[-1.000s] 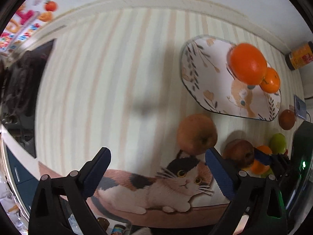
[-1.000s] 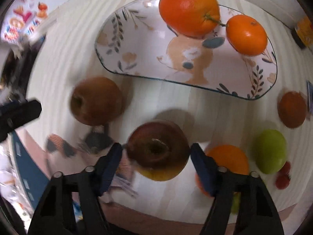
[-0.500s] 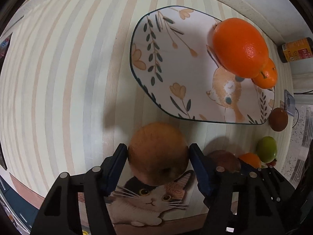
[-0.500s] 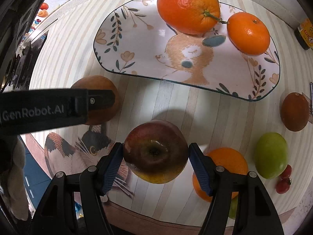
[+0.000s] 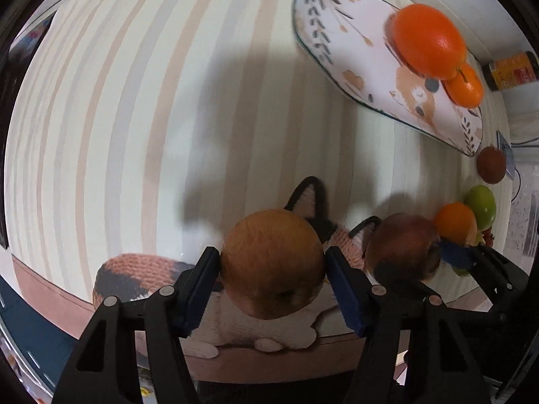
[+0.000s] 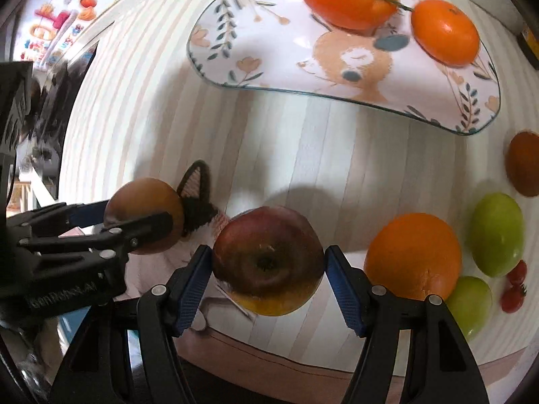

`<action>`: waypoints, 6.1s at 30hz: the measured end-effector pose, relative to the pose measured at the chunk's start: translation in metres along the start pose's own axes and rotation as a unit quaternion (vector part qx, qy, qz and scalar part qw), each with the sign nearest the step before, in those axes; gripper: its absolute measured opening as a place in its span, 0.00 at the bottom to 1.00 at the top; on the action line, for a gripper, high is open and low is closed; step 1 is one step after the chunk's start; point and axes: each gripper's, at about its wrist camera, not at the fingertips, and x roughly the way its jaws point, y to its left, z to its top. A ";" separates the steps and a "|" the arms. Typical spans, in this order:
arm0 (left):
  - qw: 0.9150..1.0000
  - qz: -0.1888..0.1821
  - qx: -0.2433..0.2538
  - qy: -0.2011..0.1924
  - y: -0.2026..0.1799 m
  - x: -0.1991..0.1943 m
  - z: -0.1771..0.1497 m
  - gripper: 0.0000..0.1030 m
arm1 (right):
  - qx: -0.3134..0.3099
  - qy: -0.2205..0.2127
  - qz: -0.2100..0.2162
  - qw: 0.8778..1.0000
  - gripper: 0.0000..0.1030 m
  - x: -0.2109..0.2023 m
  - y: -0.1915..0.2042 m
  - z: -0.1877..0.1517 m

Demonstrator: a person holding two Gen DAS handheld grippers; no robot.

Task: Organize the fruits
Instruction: 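Carry both apples onto the floral plate and open both tools, then lift both open tools away from the plate, then grasp a small orange with the left tool while the right tool grasps a green apple, then carry the orange and green apple onto the floral plate and open both tools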

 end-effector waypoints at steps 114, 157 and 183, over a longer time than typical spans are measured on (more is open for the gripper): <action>0.968 0.034 0.090 -0.233 -0.095 -0.182 -0.038 0.68 | 0.159 -0.242 -0.056 0.955 0.97 -0.243 -0.061 -0.079; 0.998 -0.012 0.050 0.037 -0.092 0.028 -0.026 0.61 | 0.158 -0.067 0.014 0.985 0.60 -0.036 -0.110 -0.062; 0.998 -0.012 0.056 0.016 -0.099 0.011 -0.003 0.60 | 0.244 -0.076 0.079 0.964 0.71 -0.031 -0.139 -0.063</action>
